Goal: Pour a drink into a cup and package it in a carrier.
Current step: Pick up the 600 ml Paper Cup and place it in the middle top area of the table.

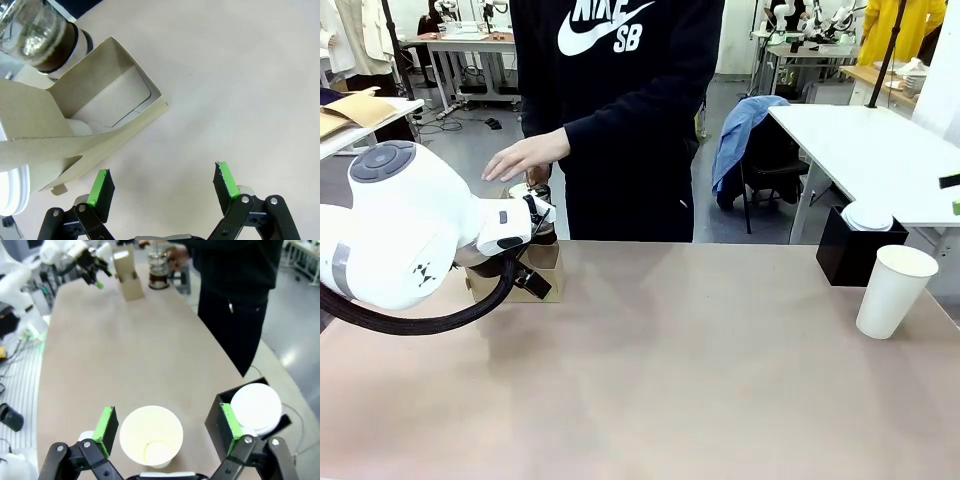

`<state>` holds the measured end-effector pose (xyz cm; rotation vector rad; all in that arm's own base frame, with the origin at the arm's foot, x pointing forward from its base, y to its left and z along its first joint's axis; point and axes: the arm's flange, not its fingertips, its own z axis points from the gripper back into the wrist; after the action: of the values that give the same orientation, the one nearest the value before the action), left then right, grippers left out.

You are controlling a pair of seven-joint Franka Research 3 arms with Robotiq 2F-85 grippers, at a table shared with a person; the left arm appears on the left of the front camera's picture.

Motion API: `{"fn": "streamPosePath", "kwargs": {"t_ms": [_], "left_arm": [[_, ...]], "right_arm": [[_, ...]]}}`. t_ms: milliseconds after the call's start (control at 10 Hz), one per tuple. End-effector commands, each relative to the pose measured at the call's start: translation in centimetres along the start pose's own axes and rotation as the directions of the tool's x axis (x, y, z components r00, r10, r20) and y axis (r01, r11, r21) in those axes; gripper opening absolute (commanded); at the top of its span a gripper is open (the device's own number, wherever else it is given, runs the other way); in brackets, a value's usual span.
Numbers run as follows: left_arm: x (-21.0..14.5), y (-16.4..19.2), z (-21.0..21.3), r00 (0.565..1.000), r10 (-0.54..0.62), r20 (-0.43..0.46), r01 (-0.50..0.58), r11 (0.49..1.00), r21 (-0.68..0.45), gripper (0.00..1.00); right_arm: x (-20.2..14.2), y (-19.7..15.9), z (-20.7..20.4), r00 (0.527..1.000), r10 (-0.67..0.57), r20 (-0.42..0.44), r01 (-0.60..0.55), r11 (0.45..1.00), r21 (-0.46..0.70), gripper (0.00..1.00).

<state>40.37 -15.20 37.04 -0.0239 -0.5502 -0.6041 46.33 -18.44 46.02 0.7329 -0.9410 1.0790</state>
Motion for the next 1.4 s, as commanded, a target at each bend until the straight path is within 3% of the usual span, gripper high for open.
{"fn": "streamPosePath", "kwargs": {"t_ms": [0, 100, 200, 600, 700, 1000, 1300], "left_arm": [[0.0, 0.0, 0.0, 1.0, 0.0, 0.0, 0.0, 1.0, -0.001, 1.0], [0.0, 0.0, 0.0, 1.0, 0.0, 0.0, 0.0, 1.0, -0.001, 1.0], [0.0, 0.0, 0.0, 1.0, 0.0, 0.0, 0.0, 1.0, -0.001, 1.0], [0.0, 0.0, 0.0, 1.0, 0.0, 0.0, 0.0, 1.0, -0.001, 1.0], [0.0, 0.0, 0.0, 1.0, 0.0, 0.0, 0.0, 1.0, -0.001, 1.0], [0.0, 0.0, 0.0, 1.0, 0.0, 0.0, 0.0, 1.0, -0.001, 1.0], [0.0, 0.0, 0.0, 1.0, 0.0, 0.0, 0.0, 1.0, -0.001, 1.0]], "right_arm": [[-0.2, -2.6, -1.1, 0.999, -0.002, 0.035, 0.0, 0.999, 0.035, 1.0], [0.2, -2.5, -1.6, 0.998, -0.032, 0.052, 0.03, 0.999, 0.03, 1.0], [-1.6, -1.1, -0.9, 1.0, -0.018, 0.017, 0.017, 1.0, 0.021, 1.0], [-1.9, -1.9, -1.1, 0.999, -0.026, 0.023, 0.025, 0.999, 0.023, 1.0], [-4.6, -3.0, 0.6, 0.991, -0.005, 0.136, 0.002, 1.0, 0.021, 1.0], [-11.8, -2.5, 3.6, 0.94, 0.081, 0.33, -0.1, 0.994, 0.039, 1.0], [-16.3, -2.0, 2.0, 0.928, 0.1, 0.36, -0.1, 0.995, -0.019, 1.0]]}}
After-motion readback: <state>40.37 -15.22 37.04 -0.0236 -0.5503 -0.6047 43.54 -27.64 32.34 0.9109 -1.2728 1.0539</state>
